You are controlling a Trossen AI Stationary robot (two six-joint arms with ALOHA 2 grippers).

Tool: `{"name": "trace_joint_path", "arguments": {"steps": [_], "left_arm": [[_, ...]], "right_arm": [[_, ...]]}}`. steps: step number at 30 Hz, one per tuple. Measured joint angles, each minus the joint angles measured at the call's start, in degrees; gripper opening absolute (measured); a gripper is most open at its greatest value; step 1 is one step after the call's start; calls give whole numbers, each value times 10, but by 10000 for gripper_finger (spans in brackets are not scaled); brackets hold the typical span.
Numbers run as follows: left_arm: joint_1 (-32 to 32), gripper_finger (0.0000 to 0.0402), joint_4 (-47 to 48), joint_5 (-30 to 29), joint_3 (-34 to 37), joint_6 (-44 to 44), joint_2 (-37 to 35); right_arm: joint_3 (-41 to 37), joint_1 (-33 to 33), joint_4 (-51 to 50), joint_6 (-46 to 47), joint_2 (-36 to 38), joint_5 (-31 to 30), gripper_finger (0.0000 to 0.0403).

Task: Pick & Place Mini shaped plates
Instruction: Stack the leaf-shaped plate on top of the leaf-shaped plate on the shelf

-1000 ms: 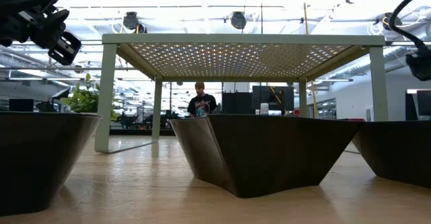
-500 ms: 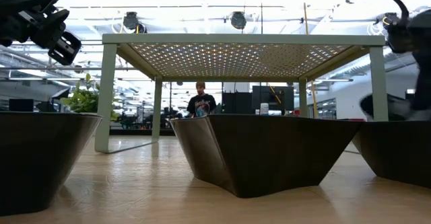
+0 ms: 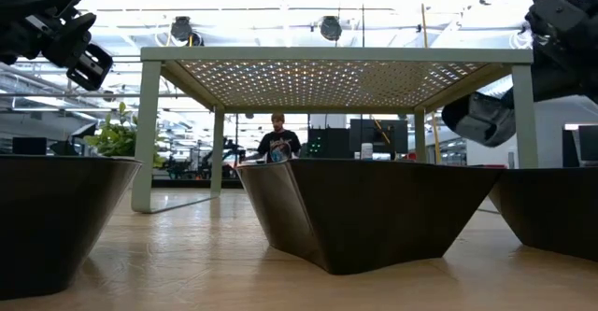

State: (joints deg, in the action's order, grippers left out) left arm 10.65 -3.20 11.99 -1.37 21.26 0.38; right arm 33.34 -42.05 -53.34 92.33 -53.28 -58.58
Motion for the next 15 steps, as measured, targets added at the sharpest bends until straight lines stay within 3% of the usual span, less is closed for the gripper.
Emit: {"name": "trace_joint_path", "arguments": {"steps": [15], "left_arm": [[0, 129, 0, 0, 0, 0, 0]], "right_arm": [[0, 71, -49, -18, 0, -14, 0]]}}
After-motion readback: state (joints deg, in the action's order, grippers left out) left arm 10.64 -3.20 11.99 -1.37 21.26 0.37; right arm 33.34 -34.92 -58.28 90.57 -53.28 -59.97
